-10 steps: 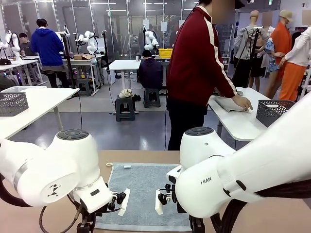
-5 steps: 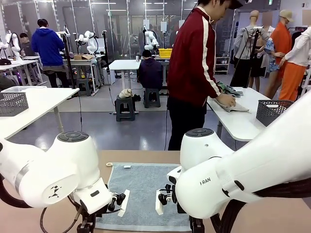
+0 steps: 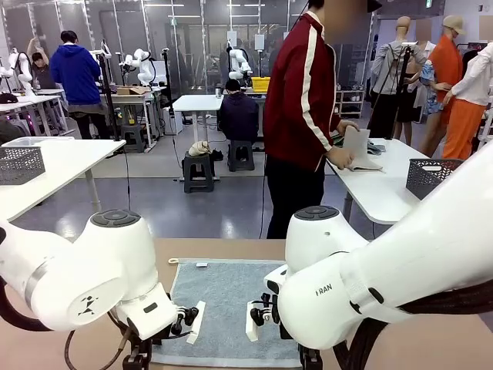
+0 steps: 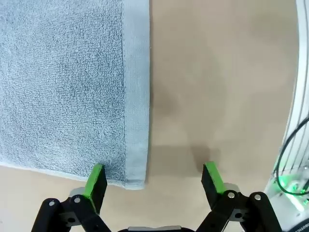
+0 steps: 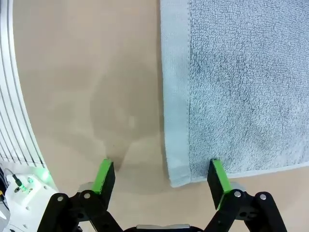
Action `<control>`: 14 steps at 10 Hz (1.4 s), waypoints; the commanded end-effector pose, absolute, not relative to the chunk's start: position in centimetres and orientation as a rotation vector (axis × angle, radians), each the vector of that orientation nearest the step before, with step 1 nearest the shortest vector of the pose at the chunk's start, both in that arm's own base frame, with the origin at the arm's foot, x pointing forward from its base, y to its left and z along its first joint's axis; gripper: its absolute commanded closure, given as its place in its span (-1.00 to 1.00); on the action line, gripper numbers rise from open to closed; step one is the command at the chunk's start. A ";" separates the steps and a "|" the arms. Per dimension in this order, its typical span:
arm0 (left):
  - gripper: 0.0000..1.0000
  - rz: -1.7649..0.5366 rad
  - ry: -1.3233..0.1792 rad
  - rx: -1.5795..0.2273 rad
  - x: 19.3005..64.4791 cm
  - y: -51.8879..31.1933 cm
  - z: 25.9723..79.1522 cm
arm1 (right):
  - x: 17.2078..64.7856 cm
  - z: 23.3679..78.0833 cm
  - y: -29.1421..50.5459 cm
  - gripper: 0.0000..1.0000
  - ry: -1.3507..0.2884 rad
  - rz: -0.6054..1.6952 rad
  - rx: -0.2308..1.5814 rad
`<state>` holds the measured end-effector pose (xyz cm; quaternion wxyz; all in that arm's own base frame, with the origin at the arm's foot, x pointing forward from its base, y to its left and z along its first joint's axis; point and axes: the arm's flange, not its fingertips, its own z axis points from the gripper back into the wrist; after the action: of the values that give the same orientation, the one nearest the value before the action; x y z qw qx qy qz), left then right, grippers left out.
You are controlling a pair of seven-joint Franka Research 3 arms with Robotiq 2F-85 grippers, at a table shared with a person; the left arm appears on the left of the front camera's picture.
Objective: Fold the towels and place them in the basket.
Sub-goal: When a person lays out a Towel with hook on the table, fold it in half twice.
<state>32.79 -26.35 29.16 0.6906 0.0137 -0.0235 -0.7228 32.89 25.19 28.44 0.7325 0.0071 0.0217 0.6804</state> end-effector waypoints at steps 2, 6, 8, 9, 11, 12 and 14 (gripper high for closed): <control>-0.61 -1.631 -0.085 0.066 30.2 -23.8 27.8 | 29.8 27.0 22.1 -0.53 0.019 1.509 -0.003; -0.34 -1.608 -0.107 0.077 30.2 -23.9 28.1 | 29.8 27.2 22.1 -0.53 -0.001 1.490 -0.012; 0.03 -1.600 -0.110 0.089 30.3 -23.8 28.1 | 29.9 27.2 22.1 -0.15 -0.009 1.483 -0.014; 0.03 -1.595 -0.114 0.087 30.3 -23.7 28.1 | 29.8 27.2 22.1 -0.15 -0.023 1.482 -0.020; 0.03 -1.585 -0.120 0.107 30.3 -23.6 28.2 | 29.9 27.2 22.2 -0.15 -0.014 1.475 -0.016; 0.39 -1.582 -0.116 0.120 30.4 -23.6 28.2 | 29.9 27.3 22.2 0.08 -0.010 1.477 -0.012; 0.40 -1.578 -0.116 0.104 30.5 -23.4 28.2 | 29.9 27.3 22.2 0.24 -0.035 1.473 -0.027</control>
<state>33.81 -26.49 29.97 0.7005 0.0335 -0.0432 -0.7116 33.91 25.11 29.34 0.7364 0.0003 -0.0057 0.6766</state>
